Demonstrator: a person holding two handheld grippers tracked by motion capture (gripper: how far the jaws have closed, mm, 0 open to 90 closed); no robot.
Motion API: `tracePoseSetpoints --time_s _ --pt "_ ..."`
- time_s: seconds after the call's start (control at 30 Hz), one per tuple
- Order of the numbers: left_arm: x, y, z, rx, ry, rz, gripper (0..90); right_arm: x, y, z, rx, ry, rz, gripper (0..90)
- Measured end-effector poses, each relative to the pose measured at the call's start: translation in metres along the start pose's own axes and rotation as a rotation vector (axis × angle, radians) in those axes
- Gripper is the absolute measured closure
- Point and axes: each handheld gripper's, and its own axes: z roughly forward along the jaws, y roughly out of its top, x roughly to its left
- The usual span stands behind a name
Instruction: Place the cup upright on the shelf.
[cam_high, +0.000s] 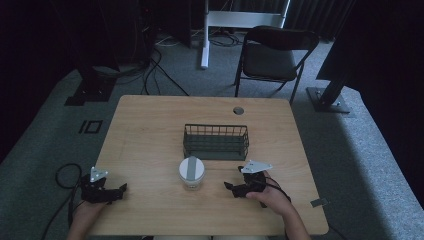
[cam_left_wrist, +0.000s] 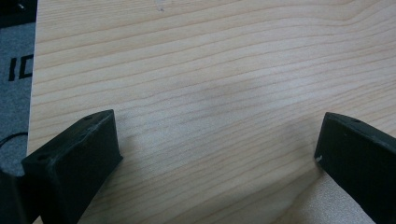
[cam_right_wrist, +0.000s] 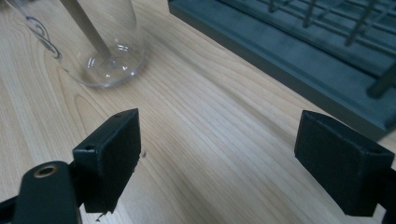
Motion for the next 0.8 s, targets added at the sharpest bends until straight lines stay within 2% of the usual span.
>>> tracePoseSetpoints --time_s 0.43,0.8 --pt "0.0 0.0 0.0 0.0 0.0 0.0 0.1 0.017 0.011 0.011 -0.033 0.065 -0.031 14.5" --pt "0.0 0.0 0.0 0.0 -0.001 0.001 0.1 0.035 0.017 0.025 -0.043 0.127 -0.094 14.5"
